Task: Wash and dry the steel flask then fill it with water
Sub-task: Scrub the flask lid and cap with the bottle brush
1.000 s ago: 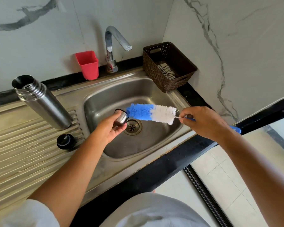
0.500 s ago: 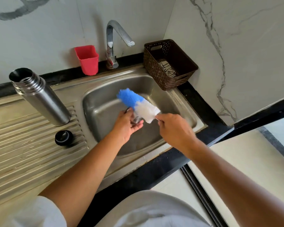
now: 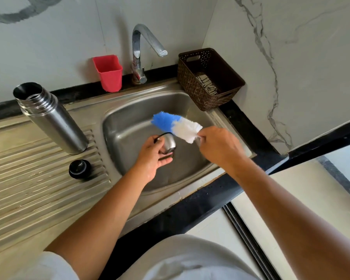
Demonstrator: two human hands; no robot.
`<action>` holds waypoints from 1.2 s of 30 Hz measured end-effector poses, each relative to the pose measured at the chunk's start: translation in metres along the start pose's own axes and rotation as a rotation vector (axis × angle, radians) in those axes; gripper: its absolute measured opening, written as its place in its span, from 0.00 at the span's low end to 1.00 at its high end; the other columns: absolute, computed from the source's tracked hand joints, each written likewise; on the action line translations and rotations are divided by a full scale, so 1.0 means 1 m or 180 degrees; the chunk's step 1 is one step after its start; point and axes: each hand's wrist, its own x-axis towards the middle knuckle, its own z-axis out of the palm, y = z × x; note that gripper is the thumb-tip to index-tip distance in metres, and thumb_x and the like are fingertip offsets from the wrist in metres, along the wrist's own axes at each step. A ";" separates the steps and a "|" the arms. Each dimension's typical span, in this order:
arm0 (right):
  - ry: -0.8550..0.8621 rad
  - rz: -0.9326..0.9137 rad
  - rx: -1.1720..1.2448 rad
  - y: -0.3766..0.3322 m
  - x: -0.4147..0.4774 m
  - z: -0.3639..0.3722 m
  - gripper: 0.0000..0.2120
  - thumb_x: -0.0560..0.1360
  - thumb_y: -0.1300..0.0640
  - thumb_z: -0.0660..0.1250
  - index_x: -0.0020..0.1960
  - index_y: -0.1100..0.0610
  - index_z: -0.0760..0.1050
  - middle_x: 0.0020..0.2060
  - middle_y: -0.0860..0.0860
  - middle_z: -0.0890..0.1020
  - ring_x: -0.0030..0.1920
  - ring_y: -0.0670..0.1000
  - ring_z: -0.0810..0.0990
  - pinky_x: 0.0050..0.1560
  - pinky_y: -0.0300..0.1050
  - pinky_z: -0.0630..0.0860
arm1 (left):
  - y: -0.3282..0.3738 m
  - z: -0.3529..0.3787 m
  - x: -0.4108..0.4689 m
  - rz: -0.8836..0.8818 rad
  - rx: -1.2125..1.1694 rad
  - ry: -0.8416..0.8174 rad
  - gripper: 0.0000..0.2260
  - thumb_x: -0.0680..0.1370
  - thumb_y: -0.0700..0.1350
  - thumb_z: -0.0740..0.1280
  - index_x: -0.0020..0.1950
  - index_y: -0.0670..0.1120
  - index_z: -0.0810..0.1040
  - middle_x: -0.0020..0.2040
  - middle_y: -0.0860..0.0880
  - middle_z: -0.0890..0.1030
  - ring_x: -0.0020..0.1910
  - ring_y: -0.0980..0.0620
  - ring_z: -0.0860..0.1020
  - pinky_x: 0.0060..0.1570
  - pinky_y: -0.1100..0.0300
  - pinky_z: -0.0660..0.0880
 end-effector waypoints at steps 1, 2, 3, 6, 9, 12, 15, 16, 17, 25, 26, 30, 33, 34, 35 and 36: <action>0.0018 0.0025 -0.0023 0.006 -0.002 -0.007 0.17 0.80 0.56 0.59 0.63 0.46 0.81 0.53 0.50 0.85 0.49 0.56 0.84 0.49 0.53 0.84 | 0.003 -0.009 0.003 0.0007 -0.0056 0.0209 0.04 0.87 0.46 0.63 0.56 0.48 0.75 0.58 0.41 0.81 0.57 0.41 0.84 0.58 0.42 0.82; 0.0050 0.0010 -0.0049 0.011 -0.005 -0.012 0.18 0.79 0.56 0.58 0.62 0.46 0.81 0.53 0.49 0.85 0.48 0.55 0.84 0.48 0.53 0.84 | 0.006 -0.019 0.008 0.0012 -0.0108 0.0377 0.03 0.86 0.46 0.63 0.56 0.49 0.75 0.57 0.42 0.81 0.58 0.41 0.83 0.58 0.41 0.81; 0.0035 -0.0025 -0.0123 0.012 -0.009 -0.015 0.17 0.79 0.56 0.58 0.61 0.45 0.81 0.53 0.48 0.85 0.49 0.55 0.84 0.49 0.52 0.84 | 0.007 -0.024 0.011 0.0013 -0.0132 0.0457 0.03 0.86 0.47 0.63 0.55 0.49 0.76 0.55 0.43 0.81 0.59 0.41 0.82 0.59 0.40 0.81; -0.0104 -0.0136 -0.0250 -0.003 -0.016 -0.004 0.14 0.80 0.57 0.60 0.60 0.49 0.81 0.56 0.51 0.85 0.51 0.57 0.84 0.50 0.54 0.84 | 0.007 -0.007 0.003 0.0067 -0.0019 0.0135 0.05 0.87 0.47 0.62 0.56 0.49 0.77 0.52 0.44 0.82 0.59 0.44 0.82 0.62 0.38 0.80; -0.0193 0.0092 -0.0072 -0.006 -0.001 0.009 0.16 0.80 0.57 0.60 0.65 0.53 0.80 0.58 0.54 0.84 0.55 0.59 0.84 0.54 0.55 0.83 | 0.000 0.012 -0.006 0.0147 0.0006 -0.0172 0.05 0.87 0.47 0.62 0.57 0.49 0.77 0.59 0.43 0.81 0.61 0.42 0.81 0.61 0.39 0.80; -0.0206 0.0115 -0.0077 0.011 -0.002 -0.004 0.18 0.77 0.57 0.57 0.61 0.49 0.81 0.53 0.48 0.85 0.49 0.55 0.83 0.48 0.52 0.83 | 0.007 -0.010 0.001 0.0140 -0.0190 0.0252 0.05 0.87 0.47 0.62 0.57 0.48 0.76 0.60 0.41 0.80 0.60 0.42 0.81 0.57 0.42 0.82; -0.0235 -0.0002 -0.0127 0.013 -0.014 -0.006 0.15 0.76 0.57 0.56 0.52 0.47 0.80 0.50 0.46 0.84 0.47 0.54 0.83 0.45 0.49 0.82 | 0.011 -0.023 0.008 0.0068 -0.0197 0.0437 0.06 0.87 0.46 0.61 0.55 0.47 0.75 0.55 0.42 0.79 0.56 0.43 0.82 0.58 0.41 0.81; -0.0301 -0.0008 -0.0151 0.009 -0.015 0.000 0.13 0.77 0.58 0.57 0.51 0.48 0.79 0.49 0.48 0.84 0.47 0.55 0.83 0.45 0.50 0.82 | 0.010 -0.015 0.004 0.0051 -0.0168 0.0284 0.06 0.87 0.46 0.60 0.54 0.47 0.75 0.54 0.42 0.79 0.56 0.43 0.82 0.59 0.40 0.81; -0.0327 -0.0007 -0.0136 0.005 -0.012 0.007 0.13 0.78 0.59 0.58 0.54 0.51 0.80 0.50 0.51 0.85 0.49 0.57 0.84 0.46 0.51 0.83 | 0.009 -0.005 -0.001 0.0044 -0.0166 0.0055 0.05 0.87 0.46 0.60 0.56 0.47 0.75 0.55 0.41 0.79 0.57 0.42 0.82 0.60 0.39 0.81; -0.1272 0.1491 0.3449 0.012 0.011 0.024 0.23 0.83 0.40 0.64 0.62 0.60 0.78 0.50 0.58 0.88 0.22 0.45 0.57 0.20 0.36 0.58 | 0.010 0.003 -0.014 0.0107 -0.0194 -0.1081 0.09 0.87 0.48 0.59 0.64 0.49 0.76 0.60 0.47 0.83 0.68 0.45 0.77 0.72 0.40 0.70; -0.1338 0.1493 0.3700 0.009 0.011 0.028 0.23 0.83 0.40 0.65 0.62 0.60 0.78 0.50 0.59 0.88 0.21 0.44 0.58 0.19 0.35 0.59 | 0.008 0.004 -0.014 0.0110 -0.0081 -0.1125 0.10 0.87 0.48 0.59 0.65 0.49 0.76 0.62 0.49 0.83 0.70 0.48 0.76 0.73 0.40 0.68; -0.1103 0.1583 0.4156 0.009 0.008 0.037 0.21 0.82 0.44 0.68 0.62 0.62 0.79 0.48 0.60 0.88 0.21 0.43 0.59 0.20 0.34 0.61 | 0.003 0.003 -0.018 0.0364 0.0511 -0.1008 0.11 0.87 0.49 0.59 0.66 0.53 0.79 0.72 0.51 0.78 0.75 0.53 0.70 0.74 0.48 0.65; -0.0673 0.1399 0.3698 0.011 0.007 0.041 0.21 0.80 0.44 0.71 0.60 0.61 0.79 0.46 0.58 0.88 0.22 0.45 0.60 0.22 0.38 0.60 | 0.004 0.003 -0.021 0.0822 0.1019 -0.0697 0.08 0.86 0.49 0.63 0.57 0.54 0.82 0.66 0.44 0.80 0.67 0.52 0.77 0.66 0.60 0.69; -0.0500 0.1291 0.3487 0.008 0.006 0.042 0.21 0.79 0.43 0.72 0.59 0.61 0.79 0.46 0.58 0.88 0.22 0.44 0.63 0.24 0.39 0.62 | 0.003 0.005 -0.020 0.0951 0.1153 -0.0620 0.08 0.86 0.50 0.64 0.55 0.53 0.83 0.62 0.44 0.81 0.61 0.52 0.79 0.63 0.60 0.72; -0.0364 0.1141 0.3269 0.005 0.006 0.044 0.20 0.78 0.43 0.73 0.57 0.59 0.79 0.48 0.58 0.88 0.24 0.44 0.67 0.26 0.40 0.64 | 0.004 0.006 -0.020 0.1043 0.1233 -0.0606 0.09 0.85 0.51 0.65 0.55 0.50 0.84 0.57 0.44 0.83 0.55 0.52 0.80 0.59 0.59 0.74; -0.0266 0.0946 0.2968 0.002 0.005 0.044 0.18 0.77 0.42 0.73 0.55 0.57 0.79 0.48 0.56 0.87 0.28 0.44 0.73 0.30 0.41 0.68 | 0.004 0.008 -0.019 0.1052 0.1250 -0.0622 0.10 0.85 0.50 0.65 0.55 0.48 0.84 0.52 0.47 0.85 0.50 0.53 0.81 0.56 0.60 0.75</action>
